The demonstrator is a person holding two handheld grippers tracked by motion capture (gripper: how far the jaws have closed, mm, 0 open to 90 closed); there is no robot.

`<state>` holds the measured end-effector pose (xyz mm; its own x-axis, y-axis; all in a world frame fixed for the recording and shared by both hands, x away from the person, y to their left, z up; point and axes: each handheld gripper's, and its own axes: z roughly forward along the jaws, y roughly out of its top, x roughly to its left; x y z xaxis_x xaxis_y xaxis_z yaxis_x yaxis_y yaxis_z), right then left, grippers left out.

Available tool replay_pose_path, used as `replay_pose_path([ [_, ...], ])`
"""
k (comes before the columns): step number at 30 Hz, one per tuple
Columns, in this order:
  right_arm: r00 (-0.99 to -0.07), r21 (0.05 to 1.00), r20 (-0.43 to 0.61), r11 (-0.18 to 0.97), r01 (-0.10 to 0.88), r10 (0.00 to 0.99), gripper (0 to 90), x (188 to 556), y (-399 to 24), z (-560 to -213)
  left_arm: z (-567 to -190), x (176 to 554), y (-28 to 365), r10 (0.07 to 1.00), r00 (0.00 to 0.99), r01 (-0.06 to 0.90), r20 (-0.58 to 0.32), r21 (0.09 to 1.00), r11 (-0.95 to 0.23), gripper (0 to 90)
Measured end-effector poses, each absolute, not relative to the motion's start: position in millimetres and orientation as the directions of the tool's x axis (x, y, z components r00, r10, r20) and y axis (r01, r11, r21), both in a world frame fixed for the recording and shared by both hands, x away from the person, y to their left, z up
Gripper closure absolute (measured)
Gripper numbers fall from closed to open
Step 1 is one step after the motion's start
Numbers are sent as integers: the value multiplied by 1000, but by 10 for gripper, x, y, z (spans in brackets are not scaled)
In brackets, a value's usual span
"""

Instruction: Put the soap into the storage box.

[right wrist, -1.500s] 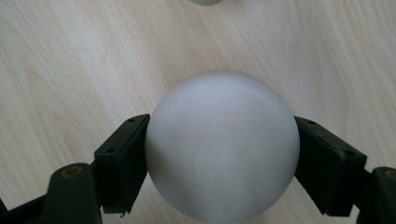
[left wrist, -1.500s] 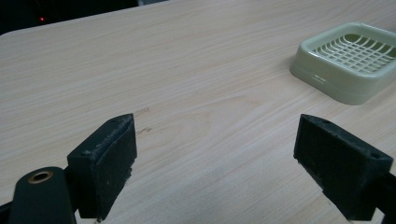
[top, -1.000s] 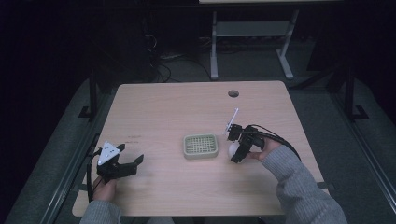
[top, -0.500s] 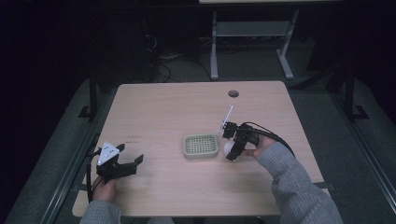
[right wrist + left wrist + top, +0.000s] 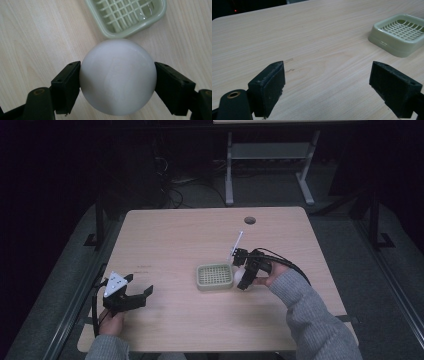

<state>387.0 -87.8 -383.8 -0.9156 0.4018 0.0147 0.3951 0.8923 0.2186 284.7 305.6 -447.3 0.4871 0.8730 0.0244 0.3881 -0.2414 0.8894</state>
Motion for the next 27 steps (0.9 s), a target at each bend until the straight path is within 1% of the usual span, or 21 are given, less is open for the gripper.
replay_pose_path([
  [3, -920, 236, 19, 892, 385, 392, 239, 3877, -831, -3812, -4471, 2845, 3058, 874, 486, 387, 23, 890, -239, 128],
  [22, -929, 241, 14, 901, 362, 370, 240, 3956, -650, -3750, -4467, 2843, 3059, 874, 486, 386, 22, 891, -237, 128],
  [27, -930, 230, 12, 904, 360, 367, 239, 3987, -596, -3747, -4466, 2843, 3059, 873, 487, 385, 23, 891, -239, 128],
])
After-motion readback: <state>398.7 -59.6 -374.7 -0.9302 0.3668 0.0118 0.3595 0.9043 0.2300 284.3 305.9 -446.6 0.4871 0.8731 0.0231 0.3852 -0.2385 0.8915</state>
